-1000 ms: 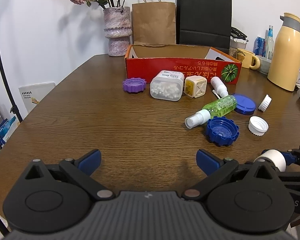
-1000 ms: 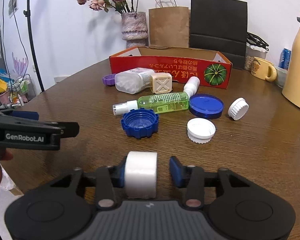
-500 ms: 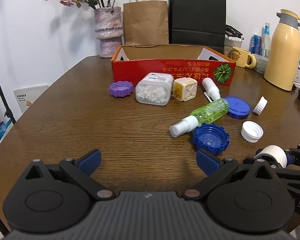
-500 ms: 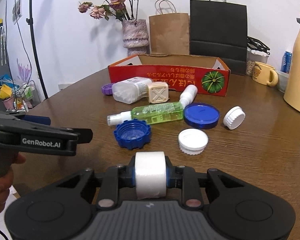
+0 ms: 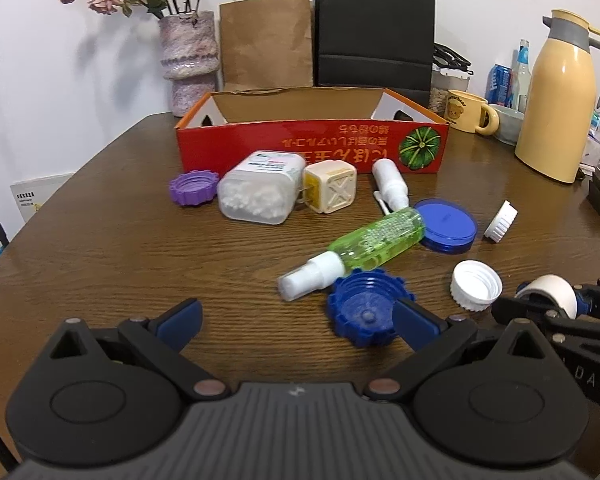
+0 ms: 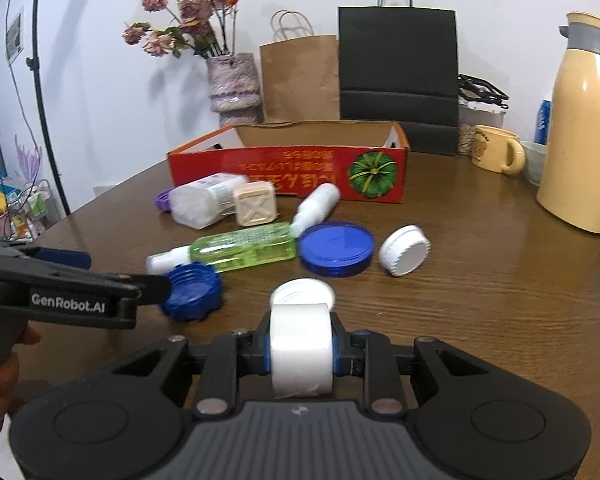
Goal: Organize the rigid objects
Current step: 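Grasp the large blue ridged cap with the left gripper while the right gripper holds the tape roll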
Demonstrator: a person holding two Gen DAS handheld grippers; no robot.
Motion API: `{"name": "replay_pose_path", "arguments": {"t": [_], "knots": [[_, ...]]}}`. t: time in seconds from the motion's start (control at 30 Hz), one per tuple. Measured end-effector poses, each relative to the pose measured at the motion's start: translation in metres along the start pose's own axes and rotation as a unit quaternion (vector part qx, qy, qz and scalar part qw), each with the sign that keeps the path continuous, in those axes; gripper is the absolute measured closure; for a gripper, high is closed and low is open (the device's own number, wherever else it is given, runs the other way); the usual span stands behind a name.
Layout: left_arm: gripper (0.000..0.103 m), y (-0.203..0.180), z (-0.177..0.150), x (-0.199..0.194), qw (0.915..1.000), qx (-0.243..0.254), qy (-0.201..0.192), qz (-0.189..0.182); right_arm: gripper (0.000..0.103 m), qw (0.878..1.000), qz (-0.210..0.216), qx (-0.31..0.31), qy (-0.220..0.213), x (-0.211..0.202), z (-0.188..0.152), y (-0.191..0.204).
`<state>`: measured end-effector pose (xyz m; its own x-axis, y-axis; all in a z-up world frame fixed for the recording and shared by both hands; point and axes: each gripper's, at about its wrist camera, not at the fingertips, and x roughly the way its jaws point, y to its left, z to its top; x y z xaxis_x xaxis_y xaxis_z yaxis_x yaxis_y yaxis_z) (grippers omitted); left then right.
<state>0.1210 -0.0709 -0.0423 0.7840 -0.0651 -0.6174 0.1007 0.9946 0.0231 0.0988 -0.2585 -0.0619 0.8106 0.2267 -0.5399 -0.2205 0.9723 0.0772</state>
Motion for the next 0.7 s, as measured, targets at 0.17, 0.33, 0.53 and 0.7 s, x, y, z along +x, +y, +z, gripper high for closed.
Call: {"name": "replay_pose_path", "arguments": {"t": [0.17, 0.33, 0.53, 0.7], "knots": [[0.0, -0.012, 0.003, 0.011, 1.0, 0.005, 0.007, 0.001, 0.079, 1.0, -0.006, 0.006, -0.006, 0.006, 0.005, -0.015], [0.0, -0.022, 0.003, 0.019, 0.9999, 0.007, 0.011, 0.003, 0.079, 1.0, -0.004, 0.002, -0.01, 0.01, 0.008, -0.023], [0.0, -0.028, 0.004, 0.024, 0.9998, 0.001, 0.016, 0.009, 0.079, 1.0, 0.001, -0.001, -0.012, 0.014, 0.011, -0.028], [0.01, -0.033, 0.005, 0.027, 0.9998, 0.0, 0.021, 0.008, 0.079, 1.0, 0.007, -0.005, -0.014, 0.015, 0.013, -0.029]]}}
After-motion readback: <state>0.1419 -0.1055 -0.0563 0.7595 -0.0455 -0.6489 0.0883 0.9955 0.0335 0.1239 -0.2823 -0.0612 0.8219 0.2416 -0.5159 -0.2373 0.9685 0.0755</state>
